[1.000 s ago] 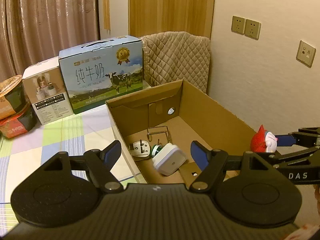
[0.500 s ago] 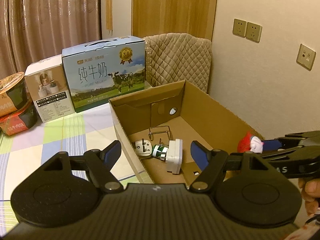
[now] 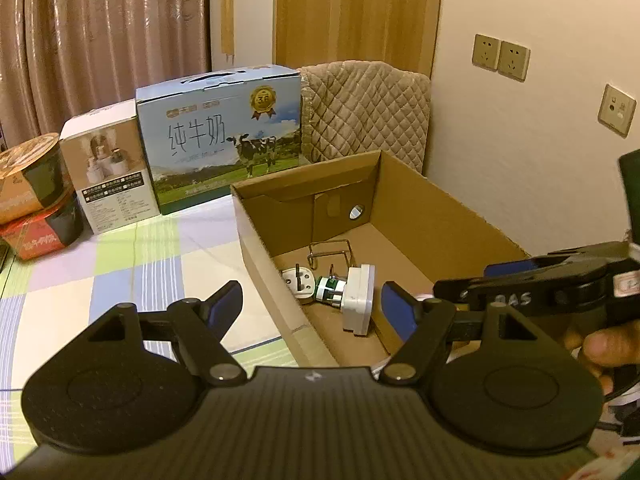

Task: Organize rigid objects

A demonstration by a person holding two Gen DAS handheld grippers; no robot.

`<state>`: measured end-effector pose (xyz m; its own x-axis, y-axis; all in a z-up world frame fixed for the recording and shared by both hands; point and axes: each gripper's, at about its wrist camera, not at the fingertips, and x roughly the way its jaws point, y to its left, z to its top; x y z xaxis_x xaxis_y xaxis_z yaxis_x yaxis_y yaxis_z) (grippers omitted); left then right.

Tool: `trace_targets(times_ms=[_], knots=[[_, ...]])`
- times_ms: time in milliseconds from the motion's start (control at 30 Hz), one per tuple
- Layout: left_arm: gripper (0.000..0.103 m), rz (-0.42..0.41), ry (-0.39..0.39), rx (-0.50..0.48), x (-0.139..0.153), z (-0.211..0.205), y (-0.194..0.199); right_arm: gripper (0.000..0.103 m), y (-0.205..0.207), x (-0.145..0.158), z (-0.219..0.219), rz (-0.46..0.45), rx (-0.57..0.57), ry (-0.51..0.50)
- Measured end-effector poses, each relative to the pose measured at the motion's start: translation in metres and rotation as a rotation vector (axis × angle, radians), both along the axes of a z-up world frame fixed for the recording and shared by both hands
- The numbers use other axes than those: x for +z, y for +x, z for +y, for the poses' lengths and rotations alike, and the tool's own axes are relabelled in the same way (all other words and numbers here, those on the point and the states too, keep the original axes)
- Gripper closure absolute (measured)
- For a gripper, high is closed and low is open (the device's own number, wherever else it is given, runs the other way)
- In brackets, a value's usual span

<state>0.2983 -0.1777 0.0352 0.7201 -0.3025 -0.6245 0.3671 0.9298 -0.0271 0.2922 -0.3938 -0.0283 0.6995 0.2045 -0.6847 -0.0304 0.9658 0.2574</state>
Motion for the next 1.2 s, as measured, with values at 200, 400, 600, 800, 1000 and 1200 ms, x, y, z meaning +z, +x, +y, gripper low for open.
trace_targets(times_ms=[200,400,600,800,1000,1200], knots=[[0.029,0.008,-0.018,0.028,0.005,0.010,-0.014,0.037,-0.023,0.018,-0.004,-0.043,0.003,0.000],[0.024,0.004,-0.025,0.048,0.017,0.016,-0.037,0.031,-0.047,0.037,-0.004,-0.064,0.015,0.001],[0.020,-0.005,-0.023,0.072,0.028,0.023,-0.062,0.028,-0.074,0.047,0.003,-0.064,0.034,-0.001],[0.014,-0.001,-0.025,0.095,0.032,0.031,-0.087,0.025,-0.099,0.057,0.012,-0.081,0.052,-0.010],[0.005,0.003,-0.023,0.119,0.035,0.040,-0.112,0.022,-0.119,0.066,0.019,-0.094,0.071,-0.018],[0.001,-0.001,-0.043,0.153,0.041,0.047,-0.141,0.017,-0.142,0.078,0.022,-0.109,0.075,-0.016]])
